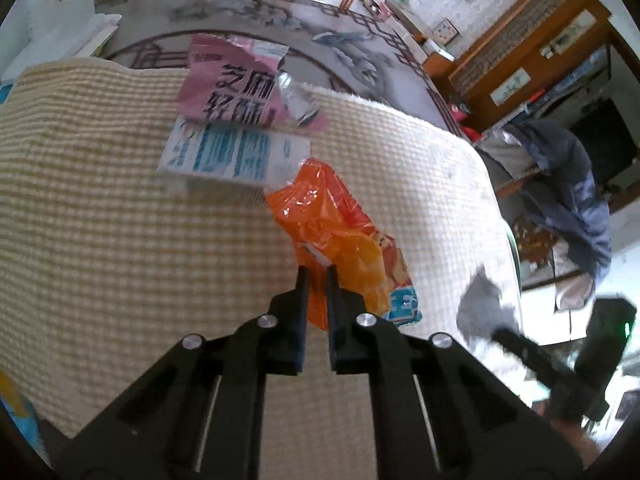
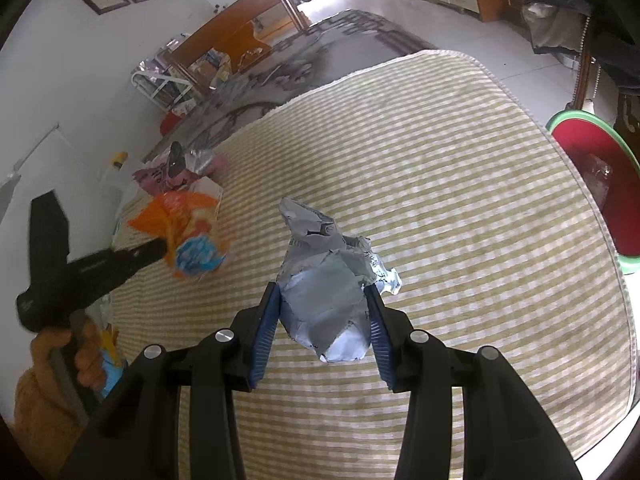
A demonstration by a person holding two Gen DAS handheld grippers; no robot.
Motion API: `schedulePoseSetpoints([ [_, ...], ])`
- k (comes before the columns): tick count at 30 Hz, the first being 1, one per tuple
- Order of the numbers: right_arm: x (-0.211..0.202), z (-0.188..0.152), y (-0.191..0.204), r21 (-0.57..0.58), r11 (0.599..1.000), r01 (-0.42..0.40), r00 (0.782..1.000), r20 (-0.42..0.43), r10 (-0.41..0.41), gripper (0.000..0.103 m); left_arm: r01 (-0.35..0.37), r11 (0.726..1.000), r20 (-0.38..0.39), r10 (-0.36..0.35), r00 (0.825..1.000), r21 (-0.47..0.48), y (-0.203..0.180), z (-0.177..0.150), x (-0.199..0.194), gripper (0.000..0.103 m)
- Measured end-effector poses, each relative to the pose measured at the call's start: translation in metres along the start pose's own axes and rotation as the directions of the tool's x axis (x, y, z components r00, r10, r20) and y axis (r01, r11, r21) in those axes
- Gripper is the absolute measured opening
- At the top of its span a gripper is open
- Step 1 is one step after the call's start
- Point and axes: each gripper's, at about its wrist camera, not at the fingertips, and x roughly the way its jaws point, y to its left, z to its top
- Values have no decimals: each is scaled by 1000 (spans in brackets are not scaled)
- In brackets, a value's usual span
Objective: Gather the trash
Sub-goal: 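Grasp the crumpled silver foil with the right gripper while the left gripper grasps the orange snack bag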
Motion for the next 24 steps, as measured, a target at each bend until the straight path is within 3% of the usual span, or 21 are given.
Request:
schedulePoseSetpoints([
  [6,11,-3,4,-3,1000,-2,1000,-23,1,42,-84,994,-49,88,995,68,10,-21,-2,8],
  [10,13,-5,10,-26,1000,4,1000,-28,-5,42,-115,993,-55,115,992,16,19,-29,6,10],
  [12,11,-6,13,-46,999,15,1000,-21,-16,42,-117,993,-39,117,992,-5,21,-32,3,22],
  [16,8,-7,15,-60,998,28,1000,-7,-28,42,-140,990,10,140,990,-5,14,-34,-2,57],
  [24,7,-9,14,-57,998,32,999,6,-32,42,-125,992,24,126,992,-11,-1,-29,4,58],
])
